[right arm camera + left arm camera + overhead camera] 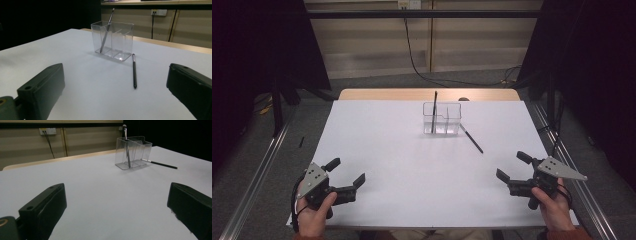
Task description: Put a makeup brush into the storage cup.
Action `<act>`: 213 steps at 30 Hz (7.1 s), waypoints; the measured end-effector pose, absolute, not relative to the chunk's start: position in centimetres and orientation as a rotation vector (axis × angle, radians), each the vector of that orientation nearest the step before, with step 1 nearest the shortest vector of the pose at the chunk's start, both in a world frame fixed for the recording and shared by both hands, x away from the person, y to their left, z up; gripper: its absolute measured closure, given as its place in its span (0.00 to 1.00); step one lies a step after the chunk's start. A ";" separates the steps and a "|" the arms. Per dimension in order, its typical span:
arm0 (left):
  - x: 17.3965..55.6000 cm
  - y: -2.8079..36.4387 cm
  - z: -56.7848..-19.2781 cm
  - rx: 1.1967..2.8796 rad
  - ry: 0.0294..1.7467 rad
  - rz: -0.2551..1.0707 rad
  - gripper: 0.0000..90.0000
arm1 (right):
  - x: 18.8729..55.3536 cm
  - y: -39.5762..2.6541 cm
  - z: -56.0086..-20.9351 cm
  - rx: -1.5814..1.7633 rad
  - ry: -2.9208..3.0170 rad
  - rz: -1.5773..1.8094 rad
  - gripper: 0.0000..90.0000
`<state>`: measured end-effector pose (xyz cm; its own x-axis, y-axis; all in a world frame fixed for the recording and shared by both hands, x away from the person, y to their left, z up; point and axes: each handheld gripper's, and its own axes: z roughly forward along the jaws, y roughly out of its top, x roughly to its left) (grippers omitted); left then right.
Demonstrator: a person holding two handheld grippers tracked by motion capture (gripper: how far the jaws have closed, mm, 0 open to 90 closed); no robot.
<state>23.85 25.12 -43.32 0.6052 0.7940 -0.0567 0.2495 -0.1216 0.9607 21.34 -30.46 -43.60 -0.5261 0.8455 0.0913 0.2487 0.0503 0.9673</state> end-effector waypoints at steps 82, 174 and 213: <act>24.0 25.0 -43.5 1.708 0.840 0.577 0.03 | 44.5 -24.1 -40.2 1.304 2.571 0.705 0.08; 24.0 24.6 -43.7 1.744 0.826 0.557 0.03 | 48.5 -21.3 -45.1 1.526 2.718 0.145 0.94; 24.0 24.6 -43.7 1.742 0.827 0.561 0.03 | 46.1 -24.3 -42.7 1.606 2.519 0.487 0.94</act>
<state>23.96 24.60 -43.66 0.6474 0.7617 -0.0276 0.2555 -0.1827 0.9494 46.09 -24.33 -42.69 -0.4323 0.8986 0.0747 0.8617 0.3873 0.3278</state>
